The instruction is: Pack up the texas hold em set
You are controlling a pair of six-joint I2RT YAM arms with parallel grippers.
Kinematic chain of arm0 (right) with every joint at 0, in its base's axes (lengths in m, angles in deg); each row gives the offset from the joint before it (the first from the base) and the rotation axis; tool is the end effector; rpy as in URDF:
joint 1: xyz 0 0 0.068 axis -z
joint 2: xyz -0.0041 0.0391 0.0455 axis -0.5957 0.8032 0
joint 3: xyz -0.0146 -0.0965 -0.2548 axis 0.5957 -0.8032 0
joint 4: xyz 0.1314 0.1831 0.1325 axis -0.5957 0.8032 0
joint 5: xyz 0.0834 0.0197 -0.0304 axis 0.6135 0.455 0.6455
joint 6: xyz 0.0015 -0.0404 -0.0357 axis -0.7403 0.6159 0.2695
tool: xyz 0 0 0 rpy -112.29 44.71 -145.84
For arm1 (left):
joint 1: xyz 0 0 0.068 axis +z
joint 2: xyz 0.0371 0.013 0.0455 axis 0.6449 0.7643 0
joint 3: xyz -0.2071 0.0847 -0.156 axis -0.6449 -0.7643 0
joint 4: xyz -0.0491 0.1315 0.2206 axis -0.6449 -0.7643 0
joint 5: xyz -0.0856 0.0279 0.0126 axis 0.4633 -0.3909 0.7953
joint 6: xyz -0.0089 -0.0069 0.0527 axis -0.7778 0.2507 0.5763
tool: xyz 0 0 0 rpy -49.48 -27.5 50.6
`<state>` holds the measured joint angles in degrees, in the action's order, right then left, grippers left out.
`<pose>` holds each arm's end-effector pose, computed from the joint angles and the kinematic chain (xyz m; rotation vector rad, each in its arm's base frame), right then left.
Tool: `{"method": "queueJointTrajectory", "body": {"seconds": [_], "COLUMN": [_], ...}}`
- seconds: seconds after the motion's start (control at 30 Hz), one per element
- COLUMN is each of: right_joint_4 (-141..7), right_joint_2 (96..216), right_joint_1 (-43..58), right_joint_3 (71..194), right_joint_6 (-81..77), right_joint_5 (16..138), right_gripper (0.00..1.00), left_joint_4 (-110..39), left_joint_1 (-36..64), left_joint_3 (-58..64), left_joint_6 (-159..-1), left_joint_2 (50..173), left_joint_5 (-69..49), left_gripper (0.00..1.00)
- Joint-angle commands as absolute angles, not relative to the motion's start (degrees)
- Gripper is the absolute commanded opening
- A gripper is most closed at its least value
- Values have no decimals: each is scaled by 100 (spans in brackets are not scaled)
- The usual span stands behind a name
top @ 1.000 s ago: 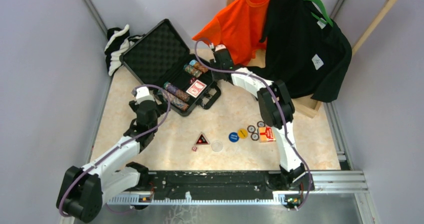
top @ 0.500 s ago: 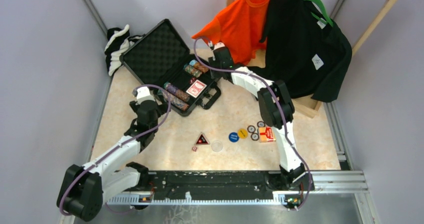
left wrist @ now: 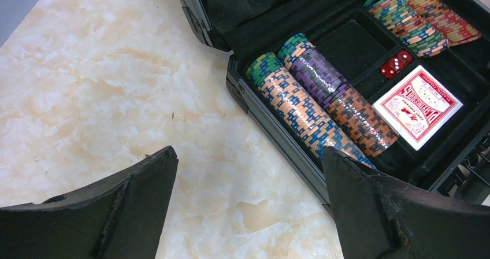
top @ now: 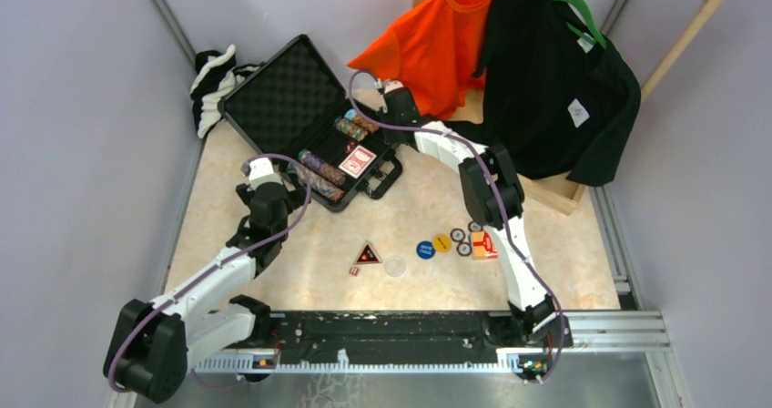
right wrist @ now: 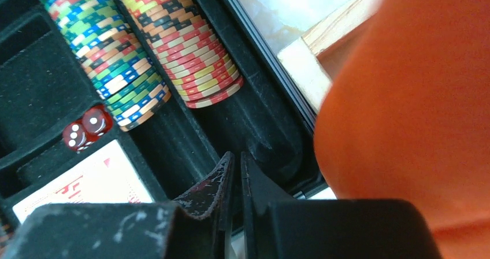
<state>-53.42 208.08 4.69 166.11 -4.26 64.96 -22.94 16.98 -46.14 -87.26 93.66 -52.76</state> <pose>0.4559 0.2802 0.1928 -0.4042 2.2186 0.3013 0.2016 -0.0643 0.2111 -0.3201 1.8295 0.0799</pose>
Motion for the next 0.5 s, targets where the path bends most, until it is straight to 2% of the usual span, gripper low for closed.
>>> {"method": "queueJointTrajectory", "body": {"seconds": [0.0, 0.1, 0.47], "right_joint_4": [-5182, -4958, -4033], "right_joint_2": [21072, 21122, 21053], "right_joint_1": [440, 429, 430], "right_joint_3": [17090, 17188, 17404], "right_joint_6": [-326, -252, -79], "right_joint_5": [6474, 6281, 5958], "right_gripper": [6, 0, 0], "left_joint_4": [-2284, -2285, -2255], "left_joint_1": [1661, 1663, 1660], "left_joint_3": [-4614, -4609, -4623], "left_joint_6": [-8742, -8756, -8896], "left_joint_2": [9354, 9347, 9378], "left_joint_5": [-5247, -5249, -5009], "left_gripper": [100, 100, 100]}}
